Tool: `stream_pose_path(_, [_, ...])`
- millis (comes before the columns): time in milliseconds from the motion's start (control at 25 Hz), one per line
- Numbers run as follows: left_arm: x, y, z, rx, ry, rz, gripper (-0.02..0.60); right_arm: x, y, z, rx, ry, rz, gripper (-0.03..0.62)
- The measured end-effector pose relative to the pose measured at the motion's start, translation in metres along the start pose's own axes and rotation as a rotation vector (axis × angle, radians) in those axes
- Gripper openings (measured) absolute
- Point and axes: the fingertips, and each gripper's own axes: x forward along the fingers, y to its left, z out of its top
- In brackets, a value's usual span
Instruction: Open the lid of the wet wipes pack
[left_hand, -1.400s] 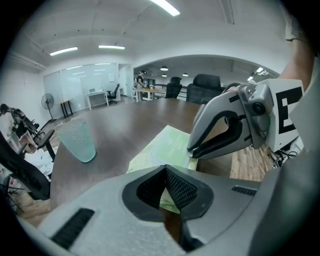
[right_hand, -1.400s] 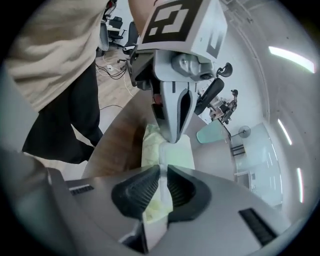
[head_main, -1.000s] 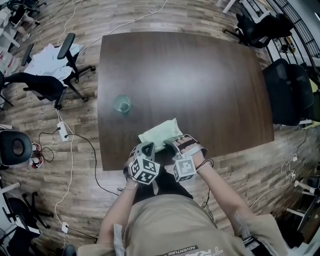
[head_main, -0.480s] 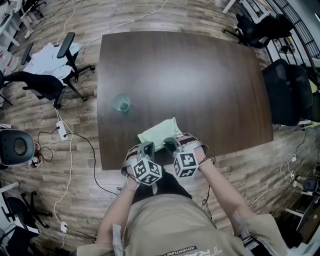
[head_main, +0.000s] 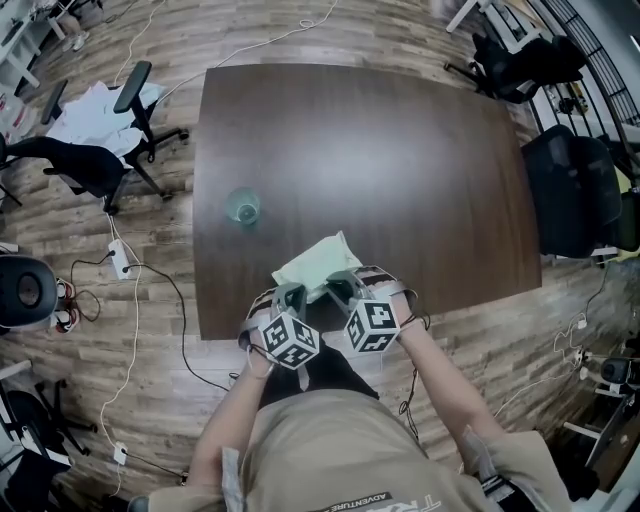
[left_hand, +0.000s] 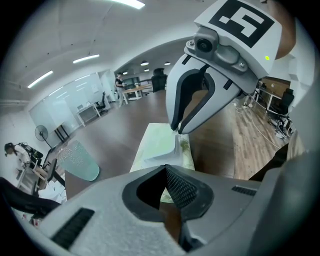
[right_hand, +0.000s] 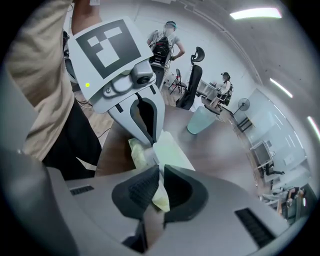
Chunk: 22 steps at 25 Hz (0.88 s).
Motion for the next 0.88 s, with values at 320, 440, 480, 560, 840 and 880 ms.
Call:
stream_pose_path(320, [-0.001,0.001,0.001,0.032,-0.003,-0.014,0.009,-0.010,-0.017,0.011,-0.011,-0.023,-0.044,0.034])
stream_pose_path(440, [-0.001,-0.001,-0.001,0.087,0.021,-0.037,0.009,-0.012,-0.022,0.015,-0.018,-0.028,-0.047,0.033])
stream_pose_path(480, [-0.002,-0.001,-0.001,0.096,0.027,-0.045,0.009,-0.012,-0.023,0.016,-0.019,-0.027,-0.046,0.034])
stream_pose_path(560, [-0.002,-0.001,-0.001,0.102,0.032,-0.049,0.009,-0.012,-0.025,0.018,-0.017,-0.029,-0.043,0.034])
stream_pose_path(840, [0.000,0.000,-0.002,0.093,0.038,-0.031,0.009,-0.014,-0.033,0.020,-0.006,-0.046,-0.044,0.034])
stream_pose_path(880, [0.000,0.000,-0.002,0.078,0.036,-0.036,0.009,-0.015,-0.035,0.021,-0.005,-0.049,-0.046,0.034])
